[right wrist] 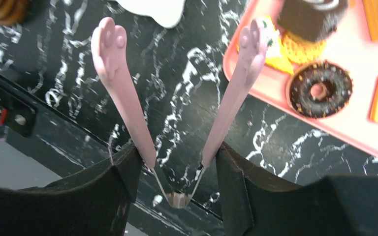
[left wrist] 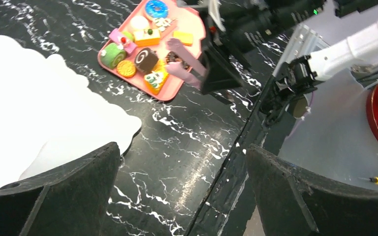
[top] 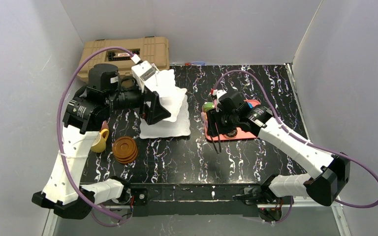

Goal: Serve the afternoon tea
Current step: Adjust the clamp.

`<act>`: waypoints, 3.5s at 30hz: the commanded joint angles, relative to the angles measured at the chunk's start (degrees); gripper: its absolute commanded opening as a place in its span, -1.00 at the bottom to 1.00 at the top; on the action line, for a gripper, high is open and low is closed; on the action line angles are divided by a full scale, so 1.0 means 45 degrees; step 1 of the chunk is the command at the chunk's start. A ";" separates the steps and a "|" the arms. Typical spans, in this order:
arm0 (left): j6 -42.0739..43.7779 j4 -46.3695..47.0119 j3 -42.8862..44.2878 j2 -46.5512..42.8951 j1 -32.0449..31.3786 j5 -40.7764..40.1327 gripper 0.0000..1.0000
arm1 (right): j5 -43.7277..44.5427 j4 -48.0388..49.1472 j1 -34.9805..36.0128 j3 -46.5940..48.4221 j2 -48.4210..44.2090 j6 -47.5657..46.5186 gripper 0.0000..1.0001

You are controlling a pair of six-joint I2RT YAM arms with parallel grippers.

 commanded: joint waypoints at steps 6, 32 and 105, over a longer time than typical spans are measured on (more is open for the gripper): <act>-0.1047 -0.1686 0.1581 0.1333 0.3085 0.1387 0.91 | 0.0850 -0.1982 -0.0143 -0.0628 0.0457 -0.0369 0.22; 2.1083 0.1654 -0.6174 -0.4168 -0.1571 0.1085 0.94 | -0.9895 0.0763 -0.0047 0.3882 0.2124 0.0912 0.16; 2.5830 1.4900 -1.1872 -0.4793 -0.3106 -0.0094 -1.00 | -0.5931 1.6129 0.0582 -0.3620 -0.0532 1.1669 0.97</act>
